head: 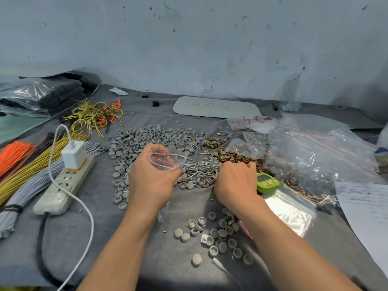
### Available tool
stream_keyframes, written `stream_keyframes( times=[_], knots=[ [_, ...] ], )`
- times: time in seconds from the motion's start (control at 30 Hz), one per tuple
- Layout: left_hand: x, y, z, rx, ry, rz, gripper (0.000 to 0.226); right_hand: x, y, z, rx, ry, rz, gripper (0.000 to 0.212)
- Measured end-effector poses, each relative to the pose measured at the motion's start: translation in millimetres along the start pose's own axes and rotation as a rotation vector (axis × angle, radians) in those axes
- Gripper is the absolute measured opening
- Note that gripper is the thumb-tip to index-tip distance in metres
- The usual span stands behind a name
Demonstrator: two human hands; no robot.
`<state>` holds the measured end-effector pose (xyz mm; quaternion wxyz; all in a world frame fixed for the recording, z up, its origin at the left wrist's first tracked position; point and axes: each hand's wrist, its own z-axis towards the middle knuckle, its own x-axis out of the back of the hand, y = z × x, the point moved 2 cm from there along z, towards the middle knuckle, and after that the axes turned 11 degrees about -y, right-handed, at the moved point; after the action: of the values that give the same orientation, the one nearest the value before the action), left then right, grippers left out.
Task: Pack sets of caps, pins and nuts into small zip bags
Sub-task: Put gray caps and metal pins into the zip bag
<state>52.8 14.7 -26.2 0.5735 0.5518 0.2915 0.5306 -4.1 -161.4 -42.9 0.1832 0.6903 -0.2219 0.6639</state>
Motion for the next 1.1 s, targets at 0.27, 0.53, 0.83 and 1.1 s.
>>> stream_keyframes(
  times=[0.27,0.53,0.83,1.1],
  knots=[
    [8.2,-9.4,5.4,0.010,-0.007,0.113,0.043,19.2,11.0,-10.1,-0.080,-0.021,0.072,0.017],
    [-6.4,-3.1,-1.7,-0.015,-0.102,0.411,0.042,59.0,28.7,-33.6,0.229,0.264,0.673,0.019],
    [-29.7,2.9,-11.1,-0.052,-0.212,0.411,0.039,51.6,-10.0,-47.9,0.532,0.197,0.555,0.012],
    [-21.1,0.9,-1.6,0.031,-0.100,0.227,0.041,52.0,31.8,-9.5,0.135,0.197,0.606,0.018]
  ],
)
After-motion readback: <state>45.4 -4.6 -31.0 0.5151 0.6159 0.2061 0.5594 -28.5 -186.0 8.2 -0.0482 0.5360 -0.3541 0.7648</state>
